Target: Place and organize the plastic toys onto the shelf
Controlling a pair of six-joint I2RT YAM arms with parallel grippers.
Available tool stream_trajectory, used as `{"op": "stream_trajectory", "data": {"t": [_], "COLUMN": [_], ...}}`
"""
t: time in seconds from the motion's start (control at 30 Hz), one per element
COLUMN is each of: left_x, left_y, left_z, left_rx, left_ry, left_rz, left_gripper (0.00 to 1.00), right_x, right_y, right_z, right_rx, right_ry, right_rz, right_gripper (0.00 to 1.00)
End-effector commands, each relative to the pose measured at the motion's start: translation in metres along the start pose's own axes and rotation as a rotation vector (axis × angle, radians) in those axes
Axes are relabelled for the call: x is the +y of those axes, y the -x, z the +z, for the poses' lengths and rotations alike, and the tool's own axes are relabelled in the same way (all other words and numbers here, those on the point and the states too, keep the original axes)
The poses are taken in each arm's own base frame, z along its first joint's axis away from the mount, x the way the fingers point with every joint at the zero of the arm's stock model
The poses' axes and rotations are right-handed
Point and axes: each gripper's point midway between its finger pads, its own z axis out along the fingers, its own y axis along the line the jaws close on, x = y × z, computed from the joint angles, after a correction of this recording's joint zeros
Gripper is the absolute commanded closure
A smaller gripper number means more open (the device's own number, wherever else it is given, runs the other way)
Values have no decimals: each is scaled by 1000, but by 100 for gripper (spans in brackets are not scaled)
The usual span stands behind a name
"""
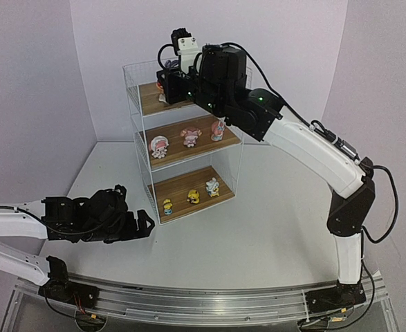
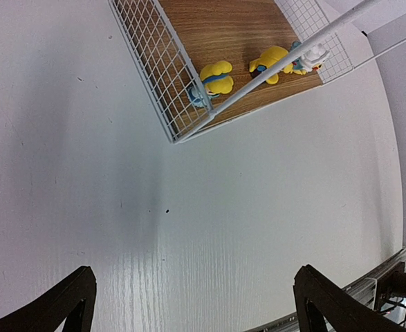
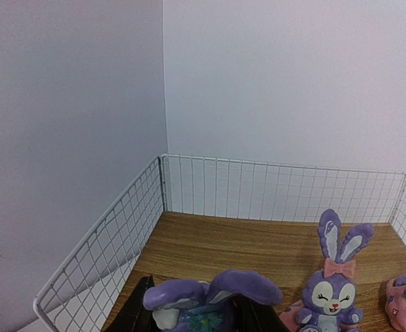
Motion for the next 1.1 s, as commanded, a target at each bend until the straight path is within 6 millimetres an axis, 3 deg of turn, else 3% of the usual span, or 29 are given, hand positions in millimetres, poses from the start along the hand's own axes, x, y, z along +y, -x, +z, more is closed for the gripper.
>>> {"op": "stream_trajectory", "data": {"t": [0.0,1.07], "left_x": [-7,-7], "left_y": [1,-3], "left_z": [2,6], "left_rx": [-3,8], "left_ry": [-26,-20], "left_rz": [6,12], "left_gripper": [0,0], "right_x": [3,7], "right_y": [16,3], "right_z": [3,15], "right_rx": [-61,-46], "right_ry": [22,31], "right_rz": [69,132], "right_gripper": [81,52]}}
